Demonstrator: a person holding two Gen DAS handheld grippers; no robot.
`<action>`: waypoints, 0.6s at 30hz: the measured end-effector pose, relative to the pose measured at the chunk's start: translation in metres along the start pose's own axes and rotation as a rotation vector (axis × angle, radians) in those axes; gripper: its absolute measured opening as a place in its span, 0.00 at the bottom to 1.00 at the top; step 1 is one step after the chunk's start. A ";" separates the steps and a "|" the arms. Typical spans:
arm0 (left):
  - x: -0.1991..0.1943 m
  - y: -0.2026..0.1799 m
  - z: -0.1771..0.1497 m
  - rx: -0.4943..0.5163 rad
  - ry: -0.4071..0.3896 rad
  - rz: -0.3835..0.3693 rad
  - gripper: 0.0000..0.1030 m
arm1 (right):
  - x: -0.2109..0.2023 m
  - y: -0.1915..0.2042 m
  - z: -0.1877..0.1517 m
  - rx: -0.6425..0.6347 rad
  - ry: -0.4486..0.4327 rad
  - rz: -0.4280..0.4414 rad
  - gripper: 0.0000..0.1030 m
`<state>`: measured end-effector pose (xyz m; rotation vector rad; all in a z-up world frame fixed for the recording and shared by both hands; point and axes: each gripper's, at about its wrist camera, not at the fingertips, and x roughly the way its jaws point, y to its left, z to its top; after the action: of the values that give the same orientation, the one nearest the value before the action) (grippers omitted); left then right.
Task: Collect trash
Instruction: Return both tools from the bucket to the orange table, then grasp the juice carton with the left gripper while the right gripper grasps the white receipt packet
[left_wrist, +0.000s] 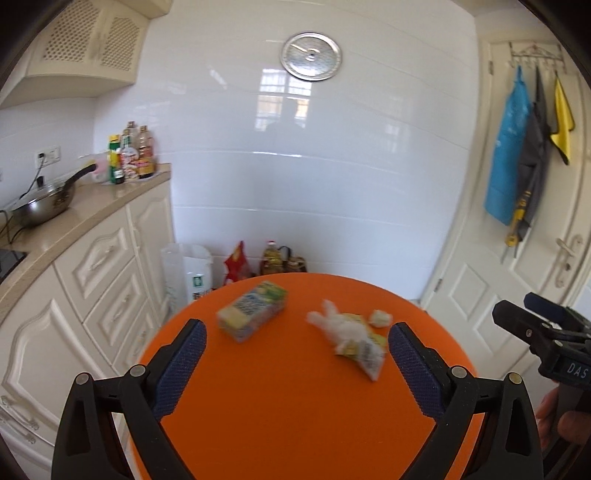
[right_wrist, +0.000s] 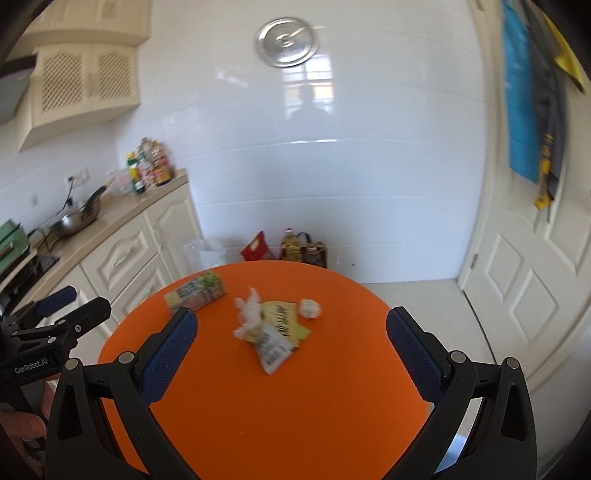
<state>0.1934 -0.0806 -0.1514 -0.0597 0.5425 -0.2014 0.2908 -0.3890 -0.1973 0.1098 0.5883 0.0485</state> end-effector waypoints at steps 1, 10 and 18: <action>0.002 -0.003 -0.001 -0.003 -0.002 0.000 0.94 | 0.006 0.005 0.001 -0.010 0.006 0.008 1.00; 0.046 0.006 0.003 -0.058 0.059 -0.015 0.94 | 0.098 0.017 -0.031 -0.045 0.204 -0.006 1.00; 0.129 -0.005 0.033 -0.058 0.142 -0.027 0.94 | 0.174 0.008 -0.064 -0.021 0.352 0.003 0.88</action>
<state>0.3177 -0.1124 -0.1883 -0.1094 0.6896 -0.2176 0.3997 -0.3620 -0.3449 0.0819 0.9392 0.0778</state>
